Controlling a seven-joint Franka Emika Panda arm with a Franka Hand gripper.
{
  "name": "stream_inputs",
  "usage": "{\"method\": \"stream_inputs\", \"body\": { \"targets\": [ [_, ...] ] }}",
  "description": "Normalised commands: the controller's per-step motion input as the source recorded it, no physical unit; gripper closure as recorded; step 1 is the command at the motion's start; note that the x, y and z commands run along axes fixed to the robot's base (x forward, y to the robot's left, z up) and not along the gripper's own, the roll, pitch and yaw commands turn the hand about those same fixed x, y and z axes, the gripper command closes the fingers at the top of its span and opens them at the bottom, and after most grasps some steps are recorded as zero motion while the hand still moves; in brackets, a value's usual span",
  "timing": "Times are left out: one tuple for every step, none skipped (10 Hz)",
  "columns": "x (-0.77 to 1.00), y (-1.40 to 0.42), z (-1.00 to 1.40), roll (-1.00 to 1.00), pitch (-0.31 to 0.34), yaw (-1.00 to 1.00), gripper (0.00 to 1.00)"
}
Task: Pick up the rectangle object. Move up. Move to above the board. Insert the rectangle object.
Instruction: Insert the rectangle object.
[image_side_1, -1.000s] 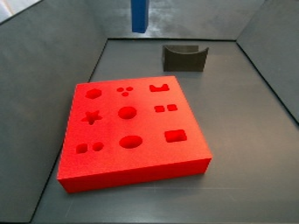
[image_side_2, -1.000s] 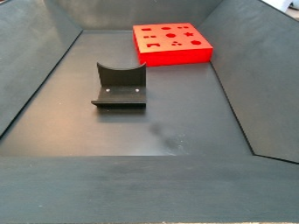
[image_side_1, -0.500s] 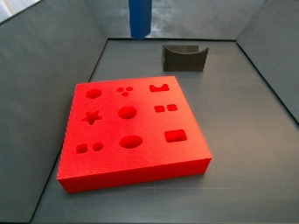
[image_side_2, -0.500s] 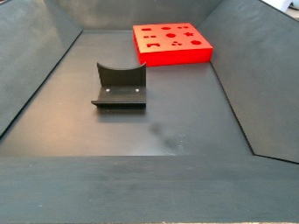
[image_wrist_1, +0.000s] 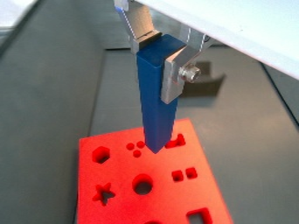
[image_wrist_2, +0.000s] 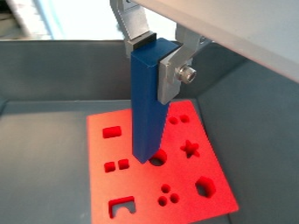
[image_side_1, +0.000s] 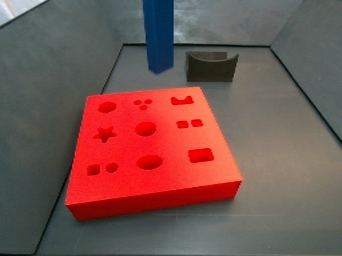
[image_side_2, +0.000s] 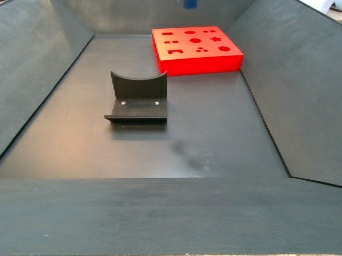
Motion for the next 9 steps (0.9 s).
{"method": "stream_inputs", "body": {
  "targets": [
    [0.00,-0.15,-0.47,0.00,-0.011,-0.97,1.00],
    [0.00,-0.15,-0.47,0.00,-0.010,-0.97,1.00],
    [0.00,-0.15,-0.47,0.00,-0.009,-0.97,1.00],
    [0.00,-0.15,-0.47,0.00,0.000,-0.97,1.00],
    [0.00,-0.15,-0.46,0.00,0.000,-0.97,1.00],
    [0.00,-0.14,-0.40,-0.01,0.000,-0.95,1.00],
    [0.00,-0.15,-0.37,-0.02,0.000,-0.93,1.00],
    [0.00,-0.17,-0.31,-0.03,0.000,-0.92,1.00],
    [0.06,-0.21,-0.20,-0.07,0.000,-0.81,1.00]
  ]
}}
